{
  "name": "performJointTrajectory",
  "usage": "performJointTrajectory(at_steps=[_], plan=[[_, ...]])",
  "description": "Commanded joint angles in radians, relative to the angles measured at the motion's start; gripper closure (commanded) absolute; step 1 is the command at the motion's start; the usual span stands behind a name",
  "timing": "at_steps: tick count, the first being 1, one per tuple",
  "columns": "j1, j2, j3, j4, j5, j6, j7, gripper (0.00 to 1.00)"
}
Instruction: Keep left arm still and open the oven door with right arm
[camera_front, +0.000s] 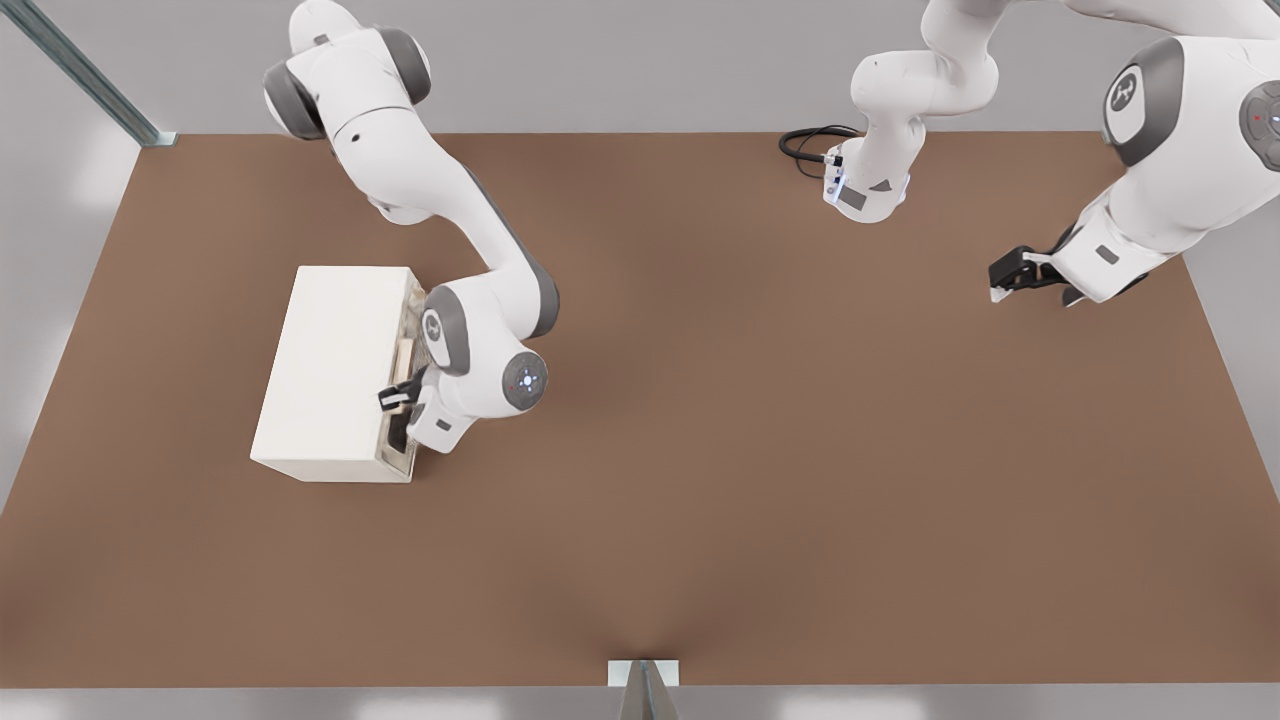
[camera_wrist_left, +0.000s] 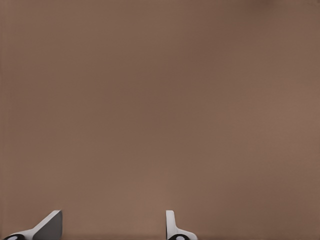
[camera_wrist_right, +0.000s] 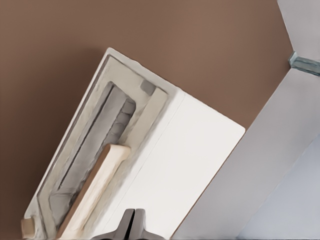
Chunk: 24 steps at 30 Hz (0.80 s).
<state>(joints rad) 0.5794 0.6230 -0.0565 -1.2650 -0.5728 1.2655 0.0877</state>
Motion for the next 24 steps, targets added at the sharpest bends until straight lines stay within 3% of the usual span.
performJointTrajectory(at_steps=[1, 3, 8, 24], plan=[[0.045, -0.002, -0.002, 0.004, -0.036, -0.09, 0.391, 0.79], [0.051, 0.004, -0.011, -0.056, -0.038, -0.081, 0.556, 0.79], [0.071, 0.004, -0.014, -0.166, -0.059, -0.069, 0.704, 0.79], [0.074, 0.024, -0.042, -0.287, -0.071, 0.041, 0.721, 0.79]])
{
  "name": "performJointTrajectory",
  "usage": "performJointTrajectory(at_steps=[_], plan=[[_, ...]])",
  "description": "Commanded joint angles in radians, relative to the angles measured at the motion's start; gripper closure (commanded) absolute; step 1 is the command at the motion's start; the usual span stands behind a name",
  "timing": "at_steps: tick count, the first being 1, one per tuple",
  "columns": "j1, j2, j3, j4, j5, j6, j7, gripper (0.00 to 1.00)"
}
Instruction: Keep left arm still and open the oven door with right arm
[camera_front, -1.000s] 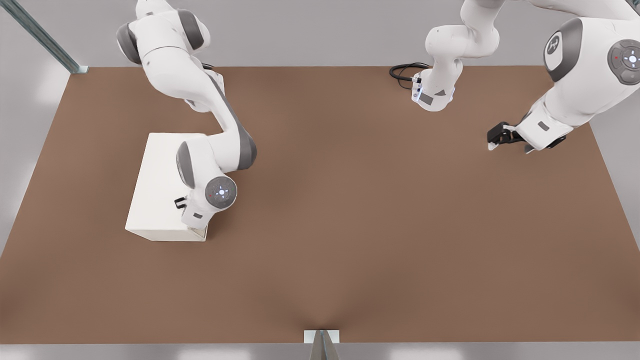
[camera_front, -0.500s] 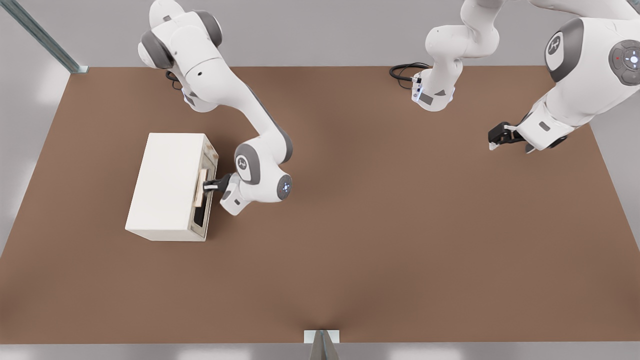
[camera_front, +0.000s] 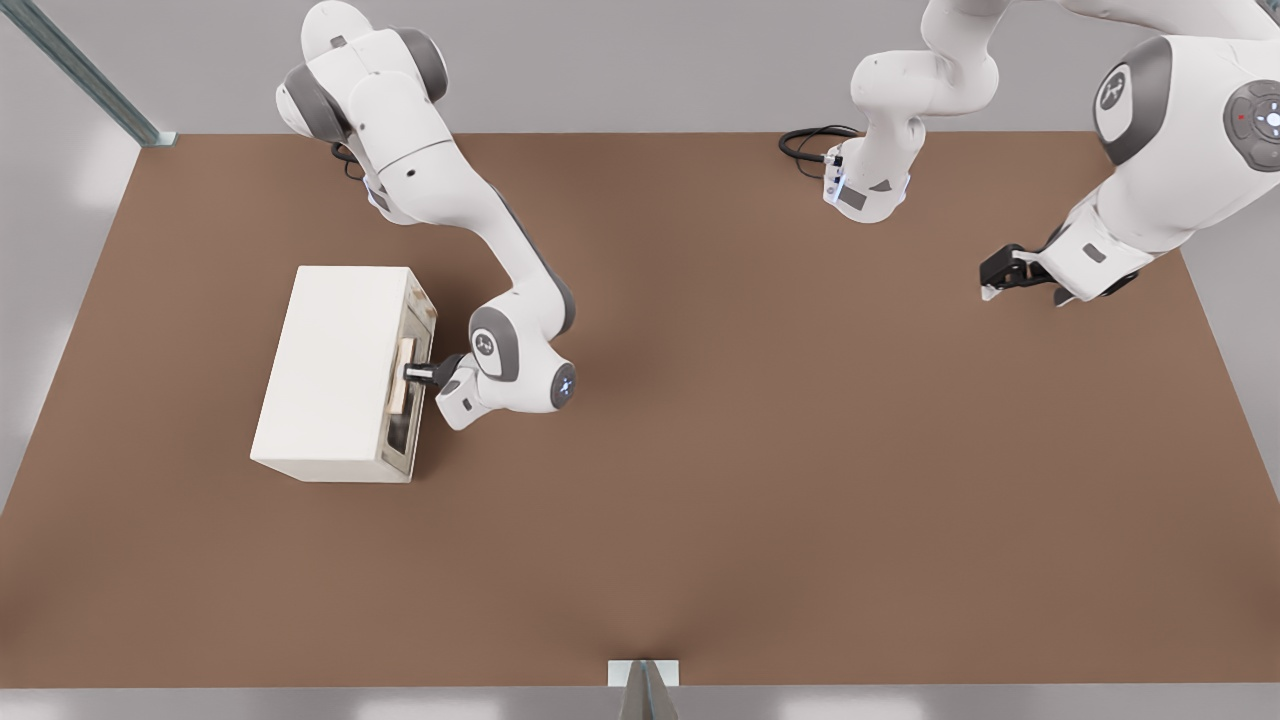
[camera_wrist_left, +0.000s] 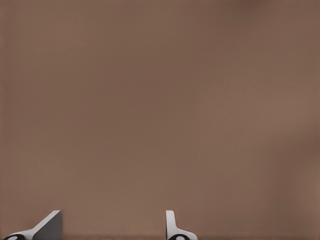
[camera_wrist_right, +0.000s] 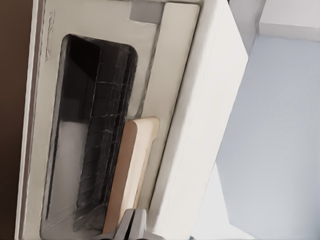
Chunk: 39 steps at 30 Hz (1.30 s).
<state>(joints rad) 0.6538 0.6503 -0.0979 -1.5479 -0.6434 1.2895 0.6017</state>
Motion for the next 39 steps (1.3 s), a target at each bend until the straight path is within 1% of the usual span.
performJointTrajectory(at_steps=[1, 5, 7, 10, 11, 12, 14, 15, 16, 17, 18, 20, 21, 22, 39], plan=[[0.0, -0.004, 0.0, -0.009, -0.001, 0.017, 0.205, 0.79], [0.0, -0.006, 0.0, -0.017, -0.001, 0.017, 0.204, 0.79], [0.006, -0.006, 0.0, 0.032, 0.005, 0.017, 0.147, 0.79], [0.026, 0.035, 0.001, 0.184, 0.039, 0.019, 0.156, 0.79], [0.007, 0.006, 0.001, 0.212, 0.112, 0.019, 0.145, 0.79], [-0.066, -0.083, 0.001, 0.192, 0.25, 0.068, 0.095, 0.79], [-0.204, -0.256, 0.004, 0.126, 0.468, 0.12, -0.08, 0.79], [-0.288, -0.346, 0.009, 0.107, 0.577, 0.129, -0.259, 0.79], [-0.38, -0.395, 0.007, 0.117, 0.648, 0.129, -0.481, 0.79], [-0.424, -0.419, 0.007, 0.146, 0.653, 0.129, -0.573, 0.68], [-0.428, -0.454, 0.007, 0.135, 0.654, 0.12, -0.577, 0.0], [-0.431, -0.492, -0.006, 0.183, 0.626, 0.129, -0.525, 0.0], [-0.437, -0.495, -0.026, 0.181, 0.63, 0.129, -0.525, 0.0], [-0.437, -0.494, -0.029, 0.178, 0.637, 0.129, -0.53, 0.0], [-0.445, -0.489, -0.029, 0.172, 0.639, 0.134, -0.531, 0.0]])
